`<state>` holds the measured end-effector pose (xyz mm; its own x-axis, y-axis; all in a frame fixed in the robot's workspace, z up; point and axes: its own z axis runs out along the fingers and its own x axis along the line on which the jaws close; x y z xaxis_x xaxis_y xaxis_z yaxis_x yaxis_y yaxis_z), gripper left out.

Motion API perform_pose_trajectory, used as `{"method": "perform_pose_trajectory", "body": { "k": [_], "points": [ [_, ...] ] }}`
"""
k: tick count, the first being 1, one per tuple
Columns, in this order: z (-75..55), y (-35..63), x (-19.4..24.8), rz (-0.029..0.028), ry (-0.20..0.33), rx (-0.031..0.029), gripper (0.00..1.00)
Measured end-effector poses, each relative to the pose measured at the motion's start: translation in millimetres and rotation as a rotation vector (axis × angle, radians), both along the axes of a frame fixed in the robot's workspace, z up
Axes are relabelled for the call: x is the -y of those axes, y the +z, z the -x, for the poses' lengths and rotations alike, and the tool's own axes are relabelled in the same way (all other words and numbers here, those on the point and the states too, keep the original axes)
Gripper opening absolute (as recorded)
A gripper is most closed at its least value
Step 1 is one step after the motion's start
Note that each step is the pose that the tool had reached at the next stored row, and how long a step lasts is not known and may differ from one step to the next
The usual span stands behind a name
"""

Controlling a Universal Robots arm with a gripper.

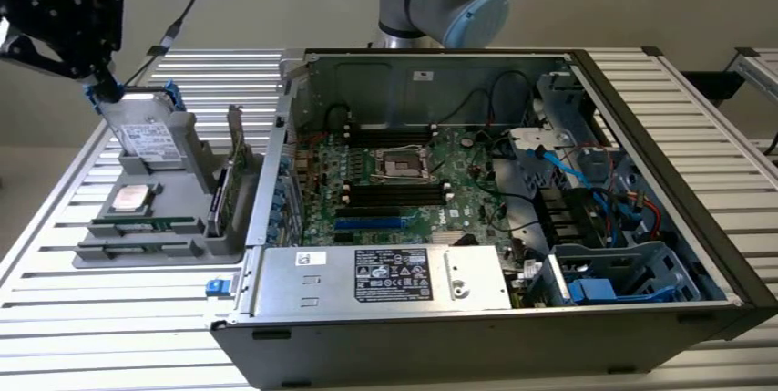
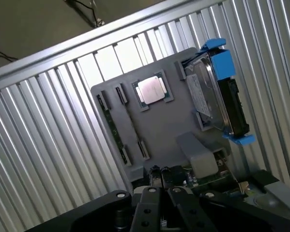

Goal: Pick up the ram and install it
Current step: 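Pick up the ram and move it above insertion slot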

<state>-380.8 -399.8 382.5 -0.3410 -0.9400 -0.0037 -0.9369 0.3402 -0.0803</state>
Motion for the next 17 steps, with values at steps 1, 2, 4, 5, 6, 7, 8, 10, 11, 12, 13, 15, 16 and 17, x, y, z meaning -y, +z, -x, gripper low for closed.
{"method": "perform_pose_trajectory", "body": {
  "k": [1,2,4,5,6,7,8,10,11,12,13,15,16,17],
  "points": [
    [0.0,-0.3,0.0,-0.0087,0.02,0.0001,0.1],
    [0.0,-0.5,0.0,-0.0173,0.038,0.0001,0.1],
    [0.0,-0.9,0.0,-0.0346,0.073,0.0,0.1],
    [0.0,-1.1,0.0,-0.0438,0.091,0.0002,0.1],
    [0.0,-1.2,0.0,-0.0534,0.108,0.0002,0.1],
    [0.0,-1.3,0.0,-0.0632,0.124,0.0002,0.1],
    [0.0,-1.4,0.0,-0.0755,0.14,0.0004,0.1],
    [0.0,-1.5,0.0,-0.0999,0.166,-0.0002,0.1],
    [0.0,-1.4,0.0,-0.1087,0.178,-0.0017,0.1],
    [0.0,-1.5,0.0,-0.1166,0.19,-0.0036,0.1],
    [-0.1,-1.5,0.0,-0.1235,0.202,-0.007,0.1],
    [0.0,-1.5,0.0,-0.1317,0.223,-0.0156,0.1],
    [0.0,-1.5,0.0,-0.1342,0.235,-0.0201,0.1],
    [0.0,-1.4,0.0,-0.1353,0.247,-0.0247,0.1]
  ]
}}
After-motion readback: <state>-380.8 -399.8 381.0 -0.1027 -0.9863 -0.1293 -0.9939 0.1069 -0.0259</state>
